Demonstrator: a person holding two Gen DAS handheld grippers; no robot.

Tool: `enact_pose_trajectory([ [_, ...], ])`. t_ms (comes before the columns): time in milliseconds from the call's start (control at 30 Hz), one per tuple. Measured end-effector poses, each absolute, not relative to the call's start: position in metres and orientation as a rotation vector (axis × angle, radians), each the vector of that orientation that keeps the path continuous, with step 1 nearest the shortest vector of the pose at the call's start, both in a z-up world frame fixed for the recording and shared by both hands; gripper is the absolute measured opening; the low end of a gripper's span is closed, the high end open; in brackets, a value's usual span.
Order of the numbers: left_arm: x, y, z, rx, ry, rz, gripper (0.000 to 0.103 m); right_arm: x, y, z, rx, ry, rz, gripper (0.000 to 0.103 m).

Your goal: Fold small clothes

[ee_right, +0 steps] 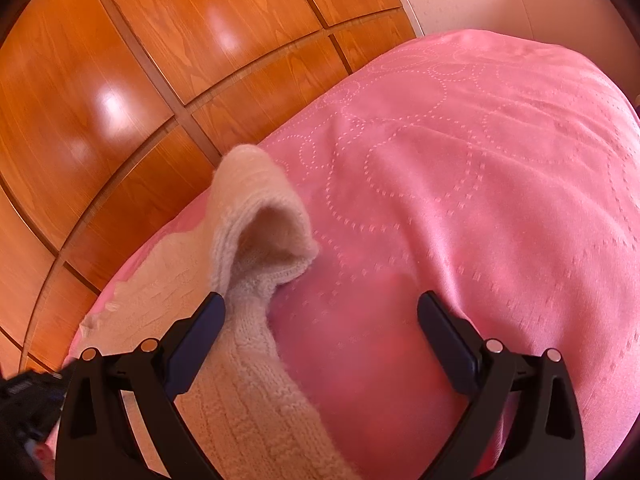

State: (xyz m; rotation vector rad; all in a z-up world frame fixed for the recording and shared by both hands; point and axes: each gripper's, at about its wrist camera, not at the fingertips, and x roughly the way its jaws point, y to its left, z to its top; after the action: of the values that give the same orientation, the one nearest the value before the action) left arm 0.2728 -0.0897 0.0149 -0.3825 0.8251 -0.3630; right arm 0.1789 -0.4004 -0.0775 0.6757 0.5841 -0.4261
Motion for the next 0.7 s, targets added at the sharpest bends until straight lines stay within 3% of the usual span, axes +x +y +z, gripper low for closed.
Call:
enact_pose_trajectory([
  [167, 0.270, -0.053, 0.011, -0.377, 0.810, -0.300, 0.004, 0.179, -0.401, -0.078, 0.669, 0.593, -0.431, 0.097],
  [333, 0.265, -0.033, -0.025, -0.372, 0.853, -0.239, 0.004, 0.180, -0.401, -0.078, 0.659, 0.606, -0.436, 0.097],
  [467, 0.242, -0.030, -0.048, -0.376, 0.789, -0.229, 0.004, 0.179, -0.401, -0.077, 0.660, 0.607, -0.434, 0.097],
  [700, 0.239, -0.019, -0.054, -0.444, 0.773, -0.236, 0.004, 0.191, -0.393, -0.062, 0.560, 0.684, -0.420, 0.101],
])
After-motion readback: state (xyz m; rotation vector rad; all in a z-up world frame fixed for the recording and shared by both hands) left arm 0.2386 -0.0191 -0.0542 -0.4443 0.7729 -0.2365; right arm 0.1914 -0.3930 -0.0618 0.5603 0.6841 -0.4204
